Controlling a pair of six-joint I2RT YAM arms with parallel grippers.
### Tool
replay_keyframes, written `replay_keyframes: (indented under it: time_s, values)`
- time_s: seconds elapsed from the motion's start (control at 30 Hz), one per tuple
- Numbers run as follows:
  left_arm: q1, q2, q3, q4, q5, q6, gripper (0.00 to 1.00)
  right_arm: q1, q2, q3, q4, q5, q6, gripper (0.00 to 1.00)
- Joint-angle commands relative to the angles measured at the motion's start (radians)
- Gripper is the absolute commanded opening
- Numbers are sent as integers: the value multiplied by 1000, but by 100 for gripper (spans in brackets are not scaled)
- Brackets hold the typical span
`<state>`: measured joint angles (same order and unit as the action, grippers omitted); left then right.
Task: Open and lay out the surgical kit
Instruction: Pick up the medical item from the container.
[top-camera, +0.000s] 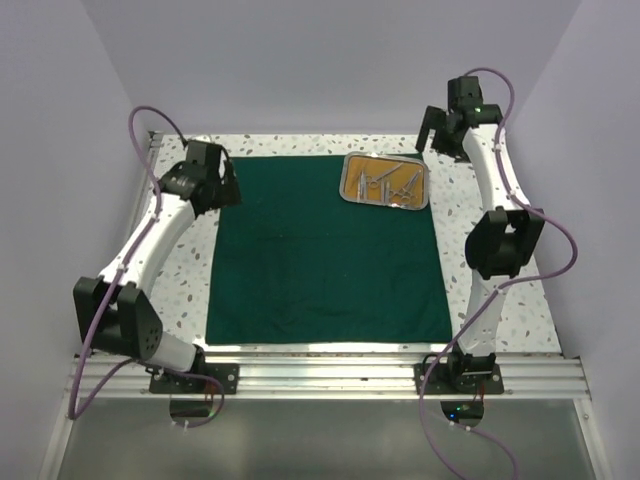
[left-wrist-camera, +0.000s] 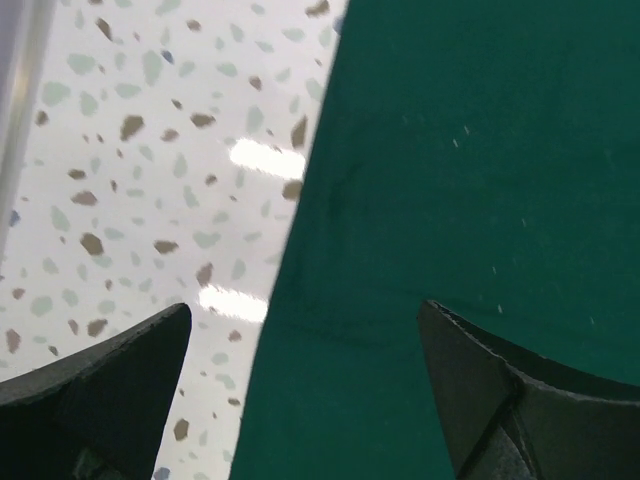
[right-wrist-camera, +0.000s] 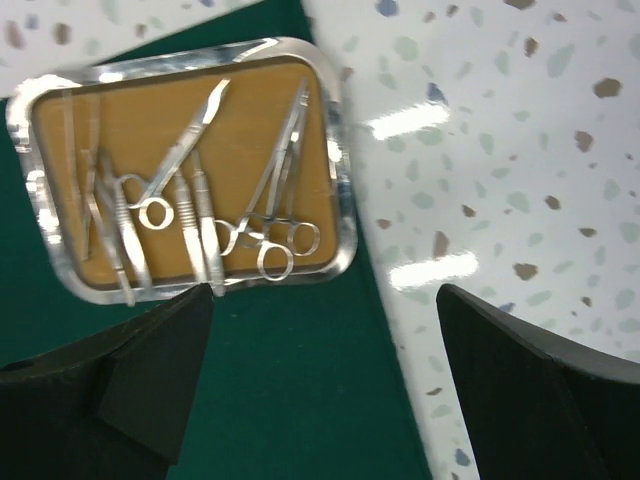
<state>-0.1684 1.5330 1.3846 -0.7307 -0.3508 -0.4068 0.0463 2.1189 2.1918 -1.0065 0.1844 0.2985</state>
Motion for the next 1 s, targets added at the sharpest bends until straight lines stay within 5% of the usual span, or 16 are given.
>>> replay_keyframes:
  time_s: [0.0, 0.27, 0.97]
  values:
    - [-62, -121, -137, -16, 44, -62, 99, 58, 27, 20, 56, -168, 70, 97]
    - [-138, -336, -367, -70, 59, -132, 96, 125, 297, 270, 55, -203, 201, 84]
    - [-223, -491, -403, -197, 165, -49, 96, 248, 573, 393, 214, 136, 350, 75]
